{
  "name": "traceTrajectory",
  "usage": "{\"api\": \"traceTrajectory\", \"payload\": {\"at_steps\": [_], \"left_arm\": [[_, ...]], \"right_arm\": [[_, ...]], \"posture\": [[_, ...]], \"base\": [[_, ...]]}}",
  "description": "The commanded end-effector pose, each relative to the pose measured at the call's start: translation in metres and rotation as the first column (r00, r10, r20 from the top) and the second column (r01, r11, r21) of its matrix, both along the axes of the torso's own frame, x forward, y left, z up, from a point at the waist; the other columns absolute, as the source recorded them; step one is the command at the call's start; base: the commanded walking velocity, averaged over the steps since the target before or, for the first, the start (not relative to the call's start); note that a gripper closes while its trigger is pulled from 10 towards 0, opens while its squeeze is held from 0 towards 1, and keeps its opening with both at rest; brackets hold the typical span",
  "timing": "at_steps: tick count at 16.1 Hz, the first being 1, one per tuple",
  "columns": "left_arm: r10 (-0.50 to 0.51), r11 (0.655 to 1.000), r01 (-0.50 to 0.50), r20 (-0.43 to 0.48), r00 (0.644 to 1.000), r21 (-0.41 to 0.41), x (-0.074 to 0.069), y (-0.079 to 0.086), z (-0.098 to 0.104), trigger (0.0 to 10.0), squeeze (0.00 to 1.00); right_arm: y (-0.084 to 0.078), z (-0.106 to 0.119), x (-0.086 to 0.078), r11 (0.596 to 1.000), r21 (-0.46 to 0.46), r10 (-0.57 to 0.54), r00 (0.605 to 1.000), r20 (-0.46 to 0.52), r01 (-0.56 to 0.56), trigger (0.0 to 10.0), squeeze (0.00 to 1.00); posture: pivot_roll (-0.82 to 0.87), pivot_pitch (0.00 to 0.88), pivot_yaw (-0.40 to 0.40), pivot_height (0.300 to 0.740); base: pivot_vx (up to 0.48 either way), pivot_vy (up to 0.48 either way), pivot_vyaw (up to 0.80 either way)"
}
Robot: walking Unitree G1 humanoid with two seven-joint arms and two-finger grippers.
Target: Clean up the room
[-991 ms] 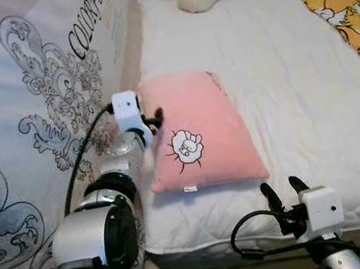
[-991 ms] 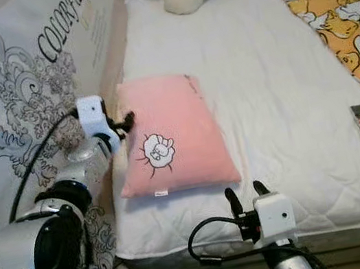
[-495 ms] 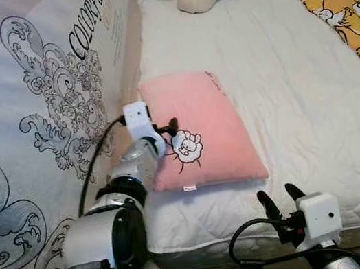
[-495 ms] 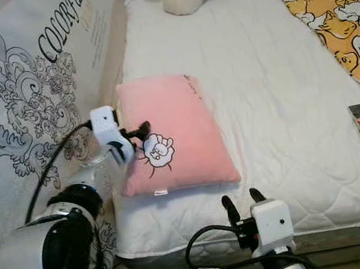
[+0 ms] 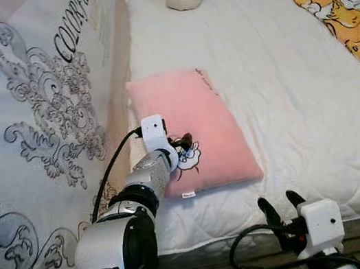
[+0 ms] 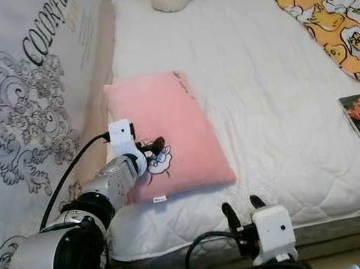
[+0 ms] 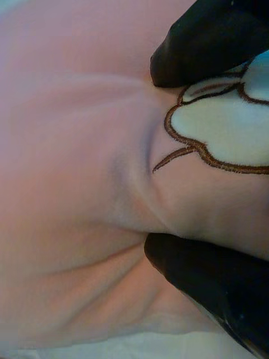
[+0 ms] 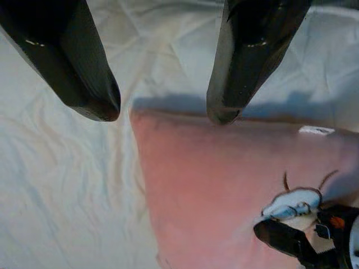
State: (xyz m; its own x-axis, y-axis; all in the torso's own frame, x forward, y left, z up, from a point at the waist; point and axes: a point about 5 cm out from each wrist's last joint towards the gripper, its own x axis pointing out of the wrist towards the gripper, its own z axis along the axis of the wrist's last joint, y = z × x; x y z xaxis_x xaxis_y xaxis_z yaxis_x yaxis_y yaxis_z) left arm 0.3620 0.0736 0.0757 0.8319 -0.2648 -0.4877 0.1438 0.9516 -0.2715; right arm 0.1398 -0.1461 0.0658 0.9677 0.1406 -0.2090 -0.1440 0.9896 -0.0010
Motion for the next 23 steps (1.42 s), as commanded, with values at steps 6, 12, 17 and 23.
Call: {"api": "traceTrajectory", "payload": {"at_steps": [6, 12, 17, 23], "left_arm": [[0.05, 0.999, -0.05, -0.084, 0.995, 0.002, -0.01, 0.013, -0.018, 0.0, 0.0], [0.079, 0.996, -0.085, -0.132, 0.988, -0.039, -0.013, 0.021, -0.025, 0.0, 0.0], [0.07, 0.996, -0.075, -0.117, 0.991, -0.044, -0.011, 0.024, -0.021, 0.0, 0.0], [0.052, 0.998, -0.051, 0.024, 0.998, -0.028, 0.008, 0.028, 0.006, 0.0, 0.0]], "right_arm": [[-0.002, 0.003, 0.007, 1.0, -0.008, -0.006, 1.0, 0.005, 0.006, 10.0, 0.0], [-0.002, 0.0, 0.016, 1.0, -0.015, 0.01, 1.0, 0.006, -0.01, 10.0, 0.0], [-0.002, 0.001, 0.022, 1.0, -0.016, 0.017, 1.0, 0.014, -0.017, 10.0, 0.0], [-0.001, -0.003, 0.036, 0.999, -0.016, 0.04, 0.999, 0.027, -0.039, 10.0, 0.0]], "posture": [[-0.23, 0.077, 0.053, 0.74], [-0.21, 0.06, 0.046, 0.74], [-0.2, 0.052, 0.04, 0.74], [-0.16, 0.0, 0.04, 0.74]], "base": [[0.0, 0.0, 0.0], [0.0, 0.0, 0.0], [0.0, 0.0, 0.0], [0.0, 0.0, 0.0]]}}
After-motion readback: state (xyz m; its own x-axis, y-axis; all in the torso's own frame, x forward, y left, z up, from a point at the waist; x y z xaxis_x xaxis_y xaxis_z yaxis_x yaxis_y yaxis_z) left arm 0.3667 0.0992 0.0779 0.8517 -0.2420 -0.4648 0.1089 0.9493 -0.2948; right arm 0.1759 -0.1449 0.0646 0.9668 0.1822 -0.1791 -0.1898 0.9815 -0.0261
